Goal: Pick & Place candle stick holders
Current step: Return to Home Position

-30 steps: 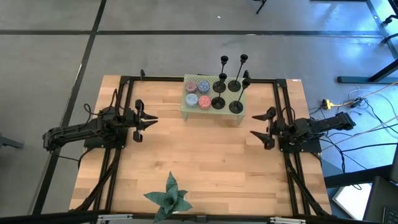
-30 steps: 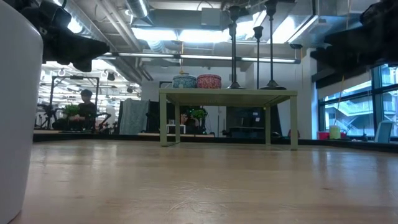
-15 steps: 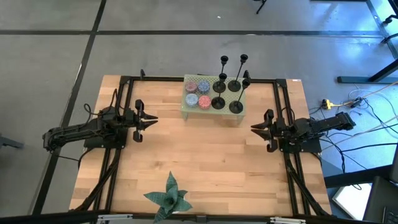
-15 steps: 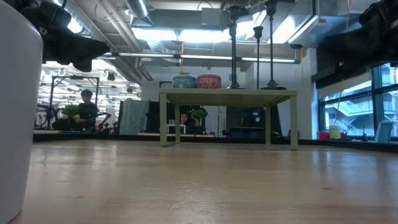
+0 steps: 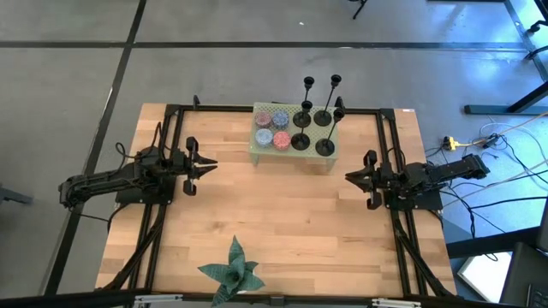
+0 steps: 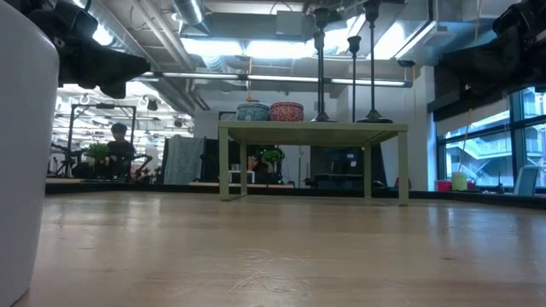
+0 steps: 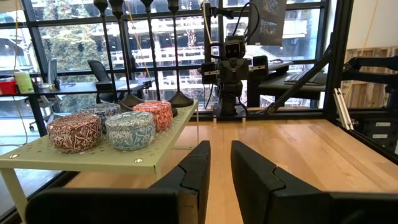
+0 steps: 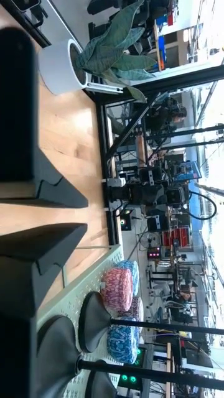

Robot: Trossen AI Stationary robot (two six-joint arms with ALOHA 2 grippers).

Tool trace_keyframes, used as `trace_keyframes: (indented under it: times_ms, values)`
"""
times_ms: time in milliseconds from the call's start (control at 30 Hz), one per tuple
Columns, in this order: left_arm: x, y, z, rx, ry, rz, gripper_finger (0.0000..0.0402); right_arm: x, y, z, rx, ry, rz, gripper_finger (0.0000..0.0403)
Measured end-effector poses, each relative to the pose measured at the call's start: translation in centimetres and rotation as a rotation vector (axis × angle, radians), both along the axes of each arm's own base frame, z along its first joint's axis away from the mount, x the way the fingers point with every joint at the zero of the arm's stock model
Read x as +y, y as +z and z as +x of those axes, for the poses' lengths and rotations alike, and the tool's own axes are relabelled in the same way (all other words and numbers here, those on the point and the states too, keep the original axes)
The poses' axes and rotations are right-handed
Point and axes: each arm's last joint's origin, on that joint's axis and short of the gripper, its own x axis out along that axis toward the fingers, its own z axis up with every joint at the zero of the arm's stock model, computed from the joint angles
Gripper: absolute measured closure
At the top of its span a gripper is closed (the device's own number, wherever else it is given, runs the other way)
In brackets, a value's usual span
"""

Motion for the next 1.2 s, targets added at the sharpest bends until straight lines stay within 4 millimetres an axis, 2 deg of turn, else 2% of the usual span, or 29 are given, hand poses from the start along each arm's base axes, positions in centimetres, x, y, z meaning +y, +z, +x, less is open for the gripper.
trace_keyframes:
  times_ms: [1200]
  values:
    - [0.00,-0.01,0.00,0.001,0.000,0.000,0.0343,0.00,0.00,0.00,0.000,0.000,-0.001,0.0343]
